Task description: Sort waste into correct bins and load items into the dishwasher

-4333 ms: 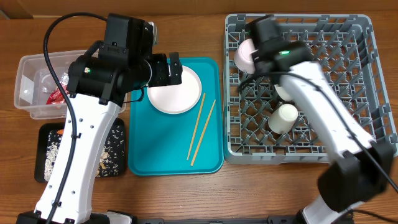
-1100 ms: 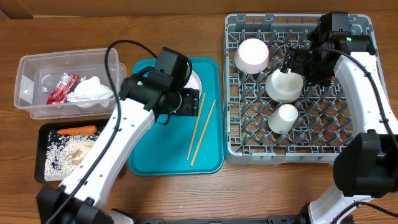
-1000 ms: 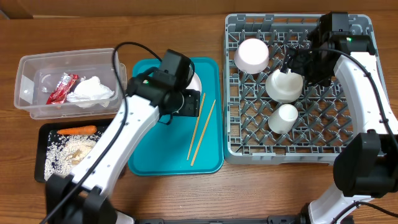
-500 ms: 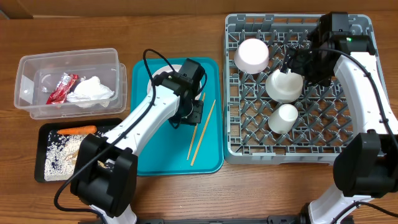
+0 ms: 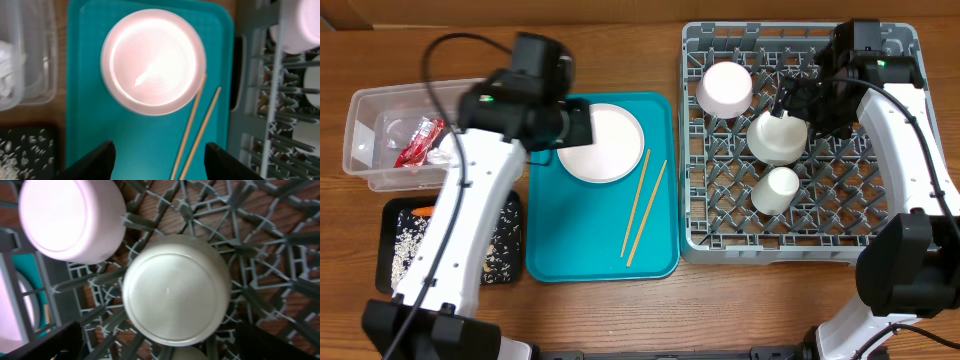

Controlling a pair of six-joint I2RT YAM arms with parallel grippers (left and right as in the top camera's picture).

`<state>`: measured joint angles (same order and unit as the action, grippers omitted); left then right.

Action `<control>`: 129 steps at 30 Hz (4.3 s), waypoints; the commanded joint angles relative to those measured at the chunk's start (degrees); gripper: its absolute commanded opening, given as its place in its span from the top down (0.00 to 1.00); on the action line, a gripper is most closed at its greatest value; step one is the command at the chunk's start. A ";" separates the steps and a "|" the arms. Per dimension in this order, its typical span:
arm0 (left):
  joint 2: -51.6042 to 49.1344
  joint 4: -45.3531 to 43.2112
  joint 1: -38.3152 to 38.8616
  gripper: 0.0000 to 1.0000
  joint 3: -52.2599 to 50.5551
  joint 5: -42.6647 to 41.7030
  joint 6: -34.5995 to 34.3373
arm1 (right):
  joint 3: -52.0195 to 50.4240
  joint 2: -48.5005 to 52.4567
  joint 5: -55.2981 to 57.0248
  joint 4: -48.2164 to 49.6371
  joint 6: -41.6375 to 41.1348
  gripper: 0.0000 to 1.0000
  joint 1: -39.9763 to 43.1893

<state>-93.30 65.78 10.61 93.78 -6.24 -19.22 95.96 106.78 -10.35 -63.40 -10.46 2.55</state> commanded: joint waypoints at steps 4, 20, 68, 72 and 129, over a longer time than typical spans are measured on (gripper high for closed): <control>-0.17 5.73 -8.15 0.24 0.13 -0.70 1.07 | 1.53 -0.04 -23.30 -4.42 -0.31 0.00 0.04; -0.17 7.43 -11.80 0.00 0.13 -0.20 1.11 | 1.53 -0.04 -38.10 -1.60 -5.51 0.17 -16.85; -0.24 7.85 -11.69 0.00 0.09 3.87 1.05 | -5.29 -0.02 21.20 9.03 -43.91 0.40 -52.96; -0.24 7.85 -11.69 0.00 0.09 3.87 1.05 | -7.98 -0.02 21.18 9.33 -47.19 0.43 -52.96; -0.24 7.85 -11.69 0.00 0.09 3.87 1.05 | -10.56 14.69 17.75 17.53 -48.37 0.67 -49.09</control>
<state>-93.45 73.71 -1.50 93.67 -3.09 -18.92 85.47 120.64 7.31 -46.28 -58.11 -46.24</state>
